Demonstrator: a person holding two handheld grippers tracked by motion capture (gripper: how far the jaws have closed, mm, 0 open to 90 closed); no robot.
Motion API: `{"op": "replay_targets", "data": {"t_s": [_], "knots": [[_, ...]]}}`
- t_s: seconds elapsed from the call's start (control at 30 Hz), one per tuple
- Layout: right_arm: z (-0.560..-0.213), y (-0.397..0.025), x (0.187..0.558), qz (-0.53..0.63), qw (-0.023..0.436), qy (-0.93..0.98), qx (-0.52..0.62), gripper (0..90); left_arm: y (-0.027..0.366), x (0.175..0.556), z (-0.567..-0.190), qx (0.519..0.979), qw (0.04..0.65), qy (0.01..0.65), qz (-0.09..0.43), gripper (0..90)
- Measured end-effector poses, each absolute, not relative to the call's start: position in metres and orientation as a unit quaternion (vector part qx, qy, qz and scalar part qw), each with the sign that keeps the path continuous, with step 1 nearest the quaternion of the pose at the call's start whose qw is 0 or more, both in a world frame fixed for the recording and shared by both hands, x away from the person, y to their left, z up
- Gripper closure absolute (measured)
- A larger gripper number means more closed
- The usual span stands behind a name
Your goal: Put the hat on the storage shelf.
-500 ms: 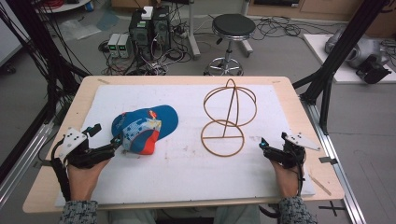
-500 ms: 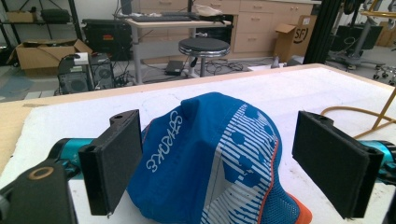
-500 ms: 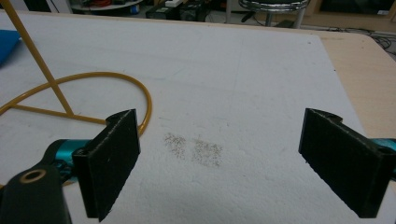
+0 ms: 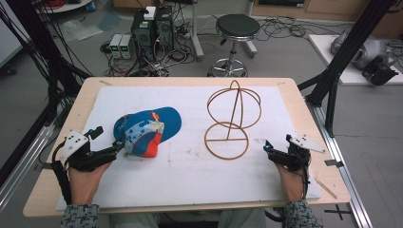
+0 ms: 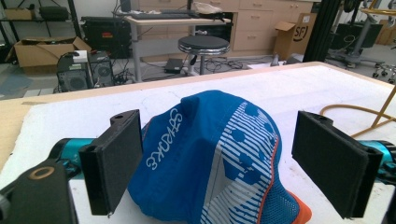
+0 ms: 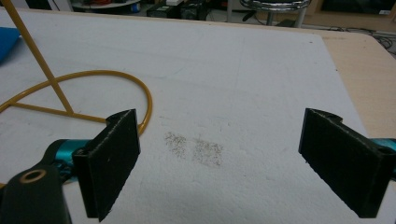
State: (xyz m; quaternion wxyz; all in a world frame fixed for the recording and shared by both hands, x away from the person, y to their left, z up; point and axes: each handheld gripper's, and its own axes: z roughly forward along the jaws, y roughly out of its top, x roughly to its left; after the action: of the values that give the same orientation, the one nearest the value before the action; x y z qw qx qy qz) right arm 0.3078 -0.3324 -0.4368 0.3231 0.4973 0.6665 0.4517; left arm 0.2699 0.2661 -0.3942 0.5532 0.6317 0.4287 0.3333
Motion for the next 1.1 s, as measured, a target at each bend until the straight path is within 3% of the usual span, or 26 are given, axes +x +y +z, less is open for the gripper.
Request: {"op": "replay_targets", "data": {"t_s": [1.1], "knots": [[-0.438,-0.344,0.292,0.447,0.327,0.677,0.485,11.7,0.255,0.302,-0.405,0.632,0.561,0.428,0.321,21.6]]}}
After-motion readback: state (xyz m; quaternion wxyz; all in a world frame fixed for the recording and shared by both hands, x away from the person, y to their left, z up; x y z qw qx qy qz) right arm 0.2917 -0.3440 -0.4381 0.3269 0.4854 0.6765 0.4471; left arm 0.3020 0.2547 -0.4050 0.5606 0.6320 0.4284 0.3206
